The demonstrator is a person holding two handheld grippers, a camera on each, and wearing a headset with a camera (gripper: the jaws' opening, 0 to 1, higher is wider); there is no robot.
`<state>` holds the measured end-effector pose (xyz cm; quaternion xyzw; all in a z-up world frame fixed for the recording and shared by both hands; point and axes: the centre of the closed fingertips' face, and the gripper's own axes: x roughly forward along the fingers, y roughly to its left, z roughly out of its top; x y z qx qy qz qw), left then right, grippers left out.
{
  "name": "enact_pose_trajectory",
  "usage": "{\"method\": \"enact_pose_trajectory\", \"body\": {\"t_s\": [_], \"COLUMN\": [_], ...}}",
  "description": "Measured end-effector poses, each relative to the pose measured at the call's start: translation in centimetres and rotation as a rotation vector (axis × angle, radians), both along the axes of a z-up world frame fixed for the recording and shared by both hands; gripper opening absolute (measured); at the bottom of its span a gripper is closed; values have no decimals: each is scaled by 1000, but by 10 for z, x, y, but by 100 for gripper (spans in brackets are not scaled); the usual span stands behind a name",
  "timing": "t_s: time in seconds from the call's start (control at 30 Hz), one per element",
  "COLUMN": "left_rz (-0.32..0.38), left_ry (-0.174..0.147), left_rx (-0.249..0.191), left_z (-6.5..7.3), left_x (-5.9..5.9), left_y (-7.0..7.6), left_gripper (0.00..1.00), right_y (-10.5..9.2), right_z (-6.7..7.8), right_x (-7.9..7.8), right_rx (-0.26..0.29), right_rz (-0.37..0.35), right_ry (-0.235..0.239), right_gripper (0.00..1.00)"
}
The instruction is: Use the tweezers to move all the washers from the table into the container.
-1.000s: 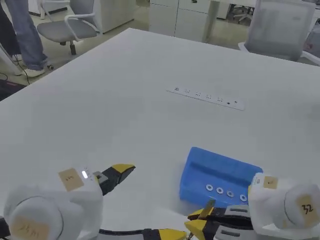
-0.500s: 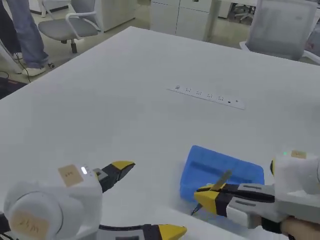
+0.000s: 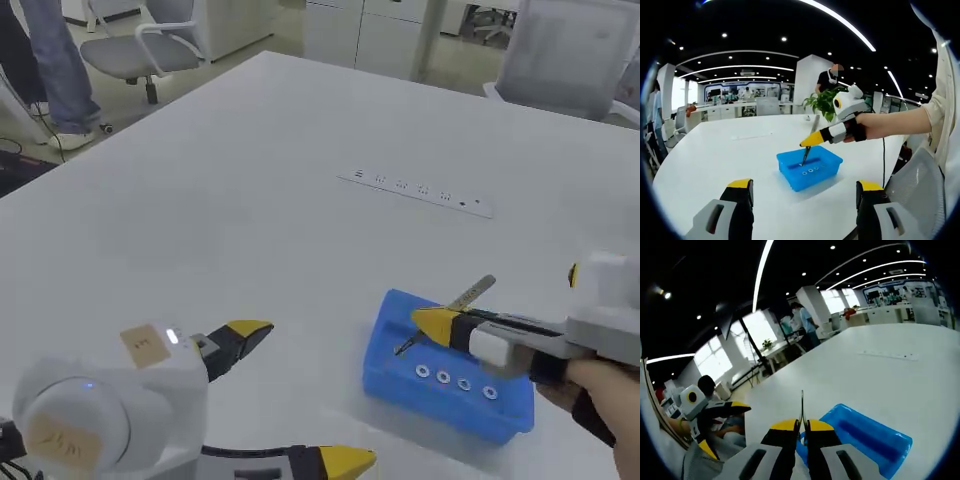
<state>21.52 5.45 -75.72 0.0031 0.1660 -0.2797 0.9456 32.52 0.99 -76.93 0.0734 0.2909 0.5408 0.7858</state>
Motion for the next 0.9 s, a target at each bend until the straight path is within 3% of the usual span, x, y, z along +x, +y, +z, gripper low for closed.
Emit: {"method": "enact_pose_trajectory", "body": {"t_s": [0.13, 0.33, 0.57, 0.8, 0.87, 0.9], "left_rz": [3, 28, 35, 8, -18, -38], "left_ry": [2, -10, -1, 29, 59, 62], "left_rx": [-13, -82, -107, -168, -201, -190], "left_z": [1, 9, 12, 18, 18, 18], "left_x": [0, 2, 2, 2, 1, 1], "left_y": [0, 5, 8, 6, 2, 2], "left_gripper": [86, 86, 83, 75, 70, 68], "right_y": [2, 6, 10, 4, 5, 4], "right_z": [-16, -36, -53, -58, -59, -59], "right_x": [11, 16, 14, 22, 20, 21], "right_rx": [-55, -118, -197, -282, -293, -292], "right_rz": [-15, -7, 25, 56, 71, 82], "right_ry": [-4, -8, -59, -146, -159, -168], "right_gripper": [3, 3, 3, 3, 4, 4]}}
